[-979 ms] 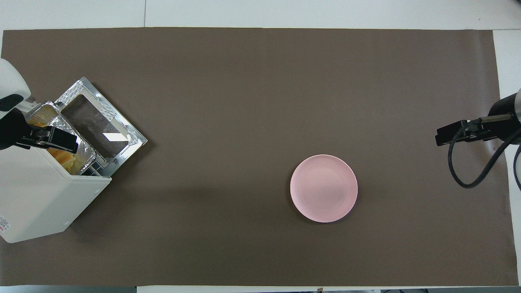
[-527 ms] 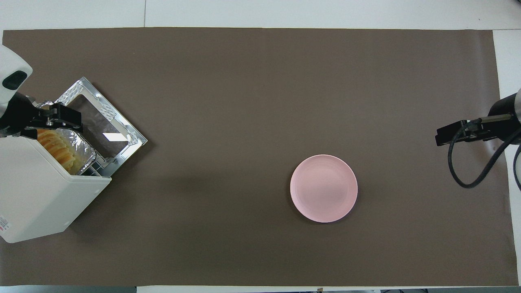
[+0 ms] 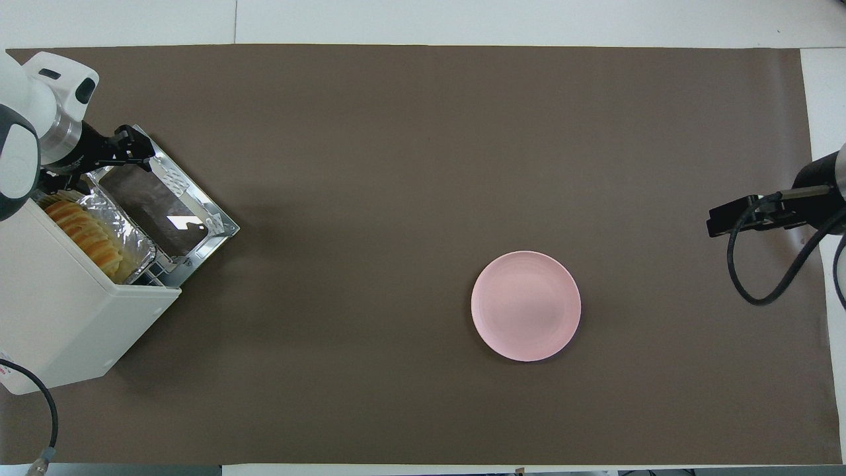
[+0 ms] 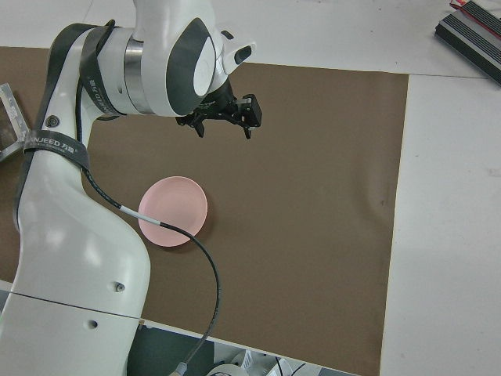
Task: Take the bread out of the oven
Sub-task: 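Reach the left gripper into the toaster oven and grasp the foil tray, then pull the foil tray out with the left gripper and set it down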
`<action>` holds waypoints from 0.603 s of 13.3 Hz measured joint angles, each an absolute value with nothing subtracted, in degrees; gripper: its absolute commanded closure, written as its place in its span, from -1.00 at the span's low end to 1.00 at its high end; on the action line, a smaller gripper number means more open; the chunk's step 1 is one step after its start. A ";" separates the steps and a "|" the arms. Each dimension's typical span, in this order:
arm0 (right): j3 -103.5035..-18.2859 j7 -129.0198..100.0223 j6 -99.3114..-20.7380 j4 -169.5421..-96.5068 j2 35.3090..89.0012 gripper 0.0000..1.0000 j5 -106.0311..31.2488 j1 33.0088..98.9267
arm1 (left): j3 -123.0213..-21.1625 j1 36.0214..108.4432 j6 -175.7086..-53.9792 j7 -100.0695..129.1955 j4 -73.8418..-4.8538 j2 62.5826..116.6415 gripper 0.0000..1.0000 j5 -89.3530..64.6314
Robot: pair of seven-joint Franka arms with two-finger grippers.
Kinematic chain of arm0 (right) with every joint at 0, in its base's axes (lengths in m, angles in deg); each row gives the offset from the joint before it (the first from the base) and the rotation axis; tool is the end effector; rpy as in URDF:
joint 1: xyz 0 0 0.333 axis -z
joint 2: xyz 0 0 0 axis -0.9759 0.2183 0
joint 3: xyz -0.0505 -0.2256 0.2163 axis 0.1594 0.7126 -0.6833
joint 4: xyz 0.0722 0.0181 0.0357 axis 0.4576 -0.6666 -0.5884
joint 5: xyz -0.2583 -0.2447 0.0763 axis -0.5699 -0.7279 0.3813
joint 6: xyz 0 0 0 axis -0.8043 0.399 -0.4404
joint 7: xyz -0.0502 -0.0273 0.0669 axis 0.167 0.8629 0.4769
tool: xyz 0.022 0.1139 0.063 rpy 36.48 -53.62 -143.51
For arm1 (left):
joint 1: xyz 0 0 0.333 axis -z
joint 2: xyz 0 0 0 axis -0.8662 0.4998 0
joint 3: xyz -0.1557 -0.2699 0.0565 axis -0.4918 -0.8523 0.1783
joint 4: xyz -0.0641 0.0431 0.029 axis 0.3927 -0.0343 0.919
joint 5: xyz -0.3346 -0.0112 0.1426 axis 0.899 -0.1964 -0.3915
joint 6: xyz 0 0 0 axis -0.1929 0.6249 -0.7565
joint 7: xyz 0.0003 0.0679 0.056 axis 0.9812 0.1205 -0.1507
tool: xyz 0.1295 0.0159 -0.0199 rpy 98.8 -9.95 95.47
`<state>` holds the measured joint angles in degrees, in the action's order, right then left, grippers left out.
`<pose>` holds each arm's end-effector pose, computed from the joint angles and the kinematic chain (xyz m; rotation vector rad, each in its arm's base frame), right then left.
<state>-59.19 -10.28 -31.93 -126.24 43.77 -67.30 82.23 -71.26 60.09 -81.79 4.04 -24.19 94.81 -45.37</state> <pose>0.5016 0.0086 0.5754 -3.1280 -0.1223 0.1209 0.6033 -0.0079 0.4423 -2.9559 -0.5599 0.0542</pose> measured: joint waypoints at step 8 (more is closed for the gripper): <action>-59.20 -10.28 -31.93 -126.24 43.77 -1.00 -67.30 82.23 | -71.02 59.42 -91.37 1.91 -35.51 94.20 -0.14 -48.01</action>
